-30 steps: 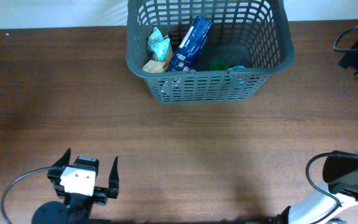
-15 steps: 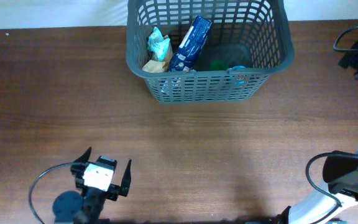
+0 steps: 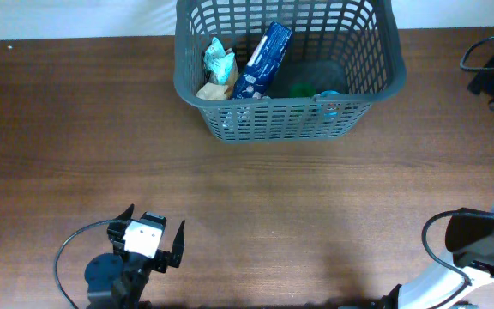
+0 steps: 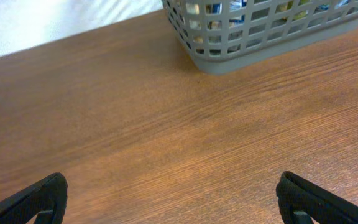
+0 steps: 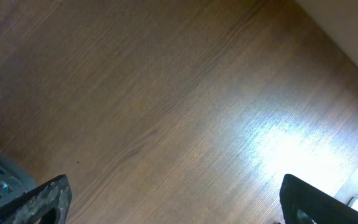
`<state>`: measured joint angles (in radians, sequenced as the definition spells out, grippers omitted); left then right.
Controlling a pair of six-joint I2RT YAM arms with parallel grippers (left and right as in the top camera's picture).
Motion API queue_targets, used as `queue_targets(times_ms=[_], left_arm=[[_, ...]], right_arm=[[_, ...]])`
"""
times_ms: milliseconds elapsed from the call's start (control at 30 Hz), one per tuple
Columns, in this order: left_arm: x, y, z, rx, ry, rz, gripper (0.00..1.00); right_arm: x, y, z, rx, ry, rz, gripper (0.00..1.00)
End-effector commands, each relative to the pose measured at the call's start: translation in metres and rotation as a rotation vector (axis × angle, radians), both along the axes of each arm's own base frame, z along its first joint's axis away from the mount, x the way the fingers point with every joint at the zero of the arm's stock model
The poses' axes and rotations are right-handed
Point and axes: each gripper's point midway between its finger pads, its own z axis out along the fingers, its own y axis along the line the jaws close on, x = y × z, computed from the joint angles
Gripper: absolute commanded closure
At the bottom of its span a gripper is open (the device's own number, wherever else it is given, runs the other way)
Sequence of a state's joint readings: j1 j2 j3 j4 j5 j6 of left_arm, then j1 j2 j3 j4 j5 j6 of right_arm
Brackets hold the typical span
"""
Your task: Pack container
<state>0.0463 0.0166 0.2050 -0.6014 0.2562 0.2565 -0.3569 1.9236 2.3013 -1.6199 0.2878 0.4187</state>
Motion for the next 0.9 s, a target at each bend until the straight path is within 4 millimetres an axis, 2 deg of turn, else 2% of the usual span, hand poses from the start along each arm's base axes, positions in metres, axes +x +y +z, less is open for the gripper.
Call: queue_targets(times_ms=[0, 367, 867], left_arm=[[0.0015, -0.0023, -0.0111, -0.053, 0.019, 0.006, 0.01], [0.0021, -0.0006, -0.0147, 0.053, 0.001, -0.030, 0.01], [0.0014, 0.0024, -0.0174, 0.045, 0.017, -0.007, 0.01]], right_arm=[[-0.0023, -0.0031, -0.0003, -0.008, 0.004, -0.016, 0.01], [-0.0022, -0.0032, -0.0003, -0.008, 0.003, -0.016, 0.01], [-0.0023, -0.0031, -0.0003, -0.008, 0.004, -0.016, 0.01]])
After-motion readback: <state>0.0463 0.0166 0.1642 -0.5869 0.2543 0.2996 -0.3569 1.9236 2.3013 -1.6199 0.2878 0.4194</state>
